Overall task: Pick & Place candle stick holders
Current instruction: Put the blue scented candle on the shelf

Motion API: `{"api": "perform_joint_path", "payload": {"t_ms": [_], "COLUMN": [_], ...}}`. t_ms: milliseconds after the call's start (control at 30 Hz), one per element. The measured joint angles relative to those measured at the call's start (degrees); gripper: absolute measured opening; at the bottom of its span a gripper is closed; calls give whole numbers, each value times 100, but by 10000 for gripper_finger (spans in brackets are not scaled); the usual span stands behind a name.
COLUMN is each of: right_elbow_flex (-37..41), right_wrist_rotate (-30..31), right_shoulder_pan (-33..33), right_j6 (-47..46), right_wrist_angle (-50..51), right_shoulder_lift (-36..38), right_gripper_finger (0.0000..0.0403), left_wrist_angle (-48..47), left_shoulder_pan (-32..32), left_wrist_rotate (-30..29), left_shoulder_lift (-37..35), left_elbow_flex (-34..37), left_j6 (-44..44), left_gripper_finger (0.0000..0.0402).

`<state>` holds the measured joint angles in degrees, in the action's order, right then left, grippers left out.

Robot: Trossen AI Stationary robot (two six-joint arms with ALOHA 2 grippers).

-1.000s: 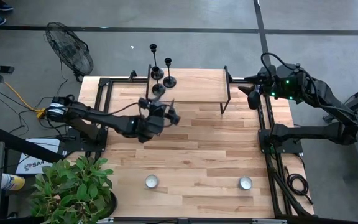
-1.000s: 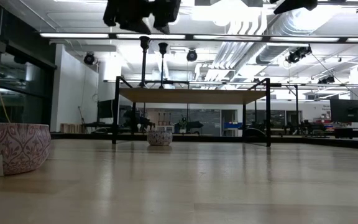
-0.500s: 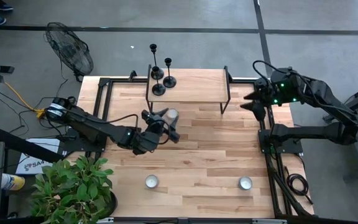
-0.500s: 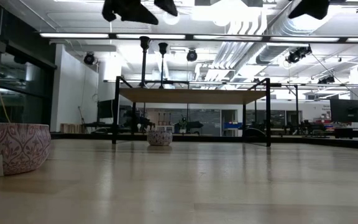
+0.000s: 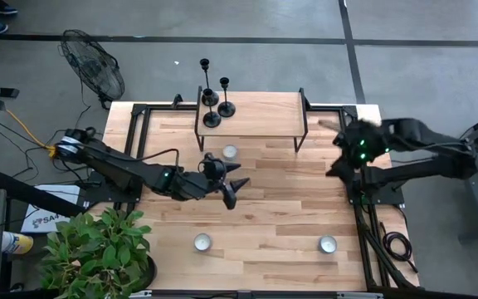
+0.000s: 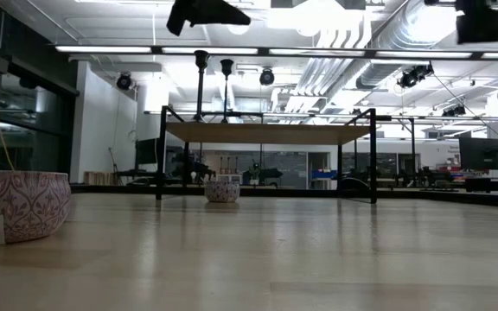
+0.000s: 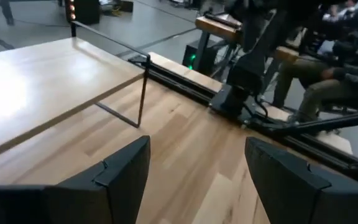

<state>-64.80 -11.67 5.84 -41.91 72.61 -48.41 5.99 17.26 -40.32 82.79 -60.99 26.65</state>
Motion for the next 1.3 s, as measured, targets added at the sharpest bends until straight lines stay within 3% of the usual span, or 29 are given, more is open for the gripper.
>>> {"api": "perform_joint_path", "payload": {"t_ms": [167,367,500,633,933,1300], "right_elbow_flex": [707,1395,1601,1653,1653,1653], "right_wrist_rotate": [329,891,1404,1448,1216,1109], "right_shoulder_pan": [-1124,-2373,-3065,-3647,-4521,-4940], "right_j6": [-1874,-3911,-4912,-5798,-7112,-8160], "right_wrist_angle": [-290,-1346,-1757,-1833,-2576,-3048], "right_shoulder_lift": [0,-13,-223,-661,-1928,-2908], "right_gripper_finger": [236,236,236,236,236,236], "left_wrist_angle": [-70,-267,-366,-468,-821,-961], "left_shoulder_pan": [-5,0,0,0,0,0], "left_wrist_rotate": [458,1079,1324,1443,1448,1546], "left_shoulder_lift": [-18,-36,-36,-36,-36,-36], "left_elbow_flex": [-4,-4,-4,-4,-2,-2], "left_j6": [-135,-220,-239,-244,-285,-285], "left_gripper_finger": [257,257,257,257,257,257]}}
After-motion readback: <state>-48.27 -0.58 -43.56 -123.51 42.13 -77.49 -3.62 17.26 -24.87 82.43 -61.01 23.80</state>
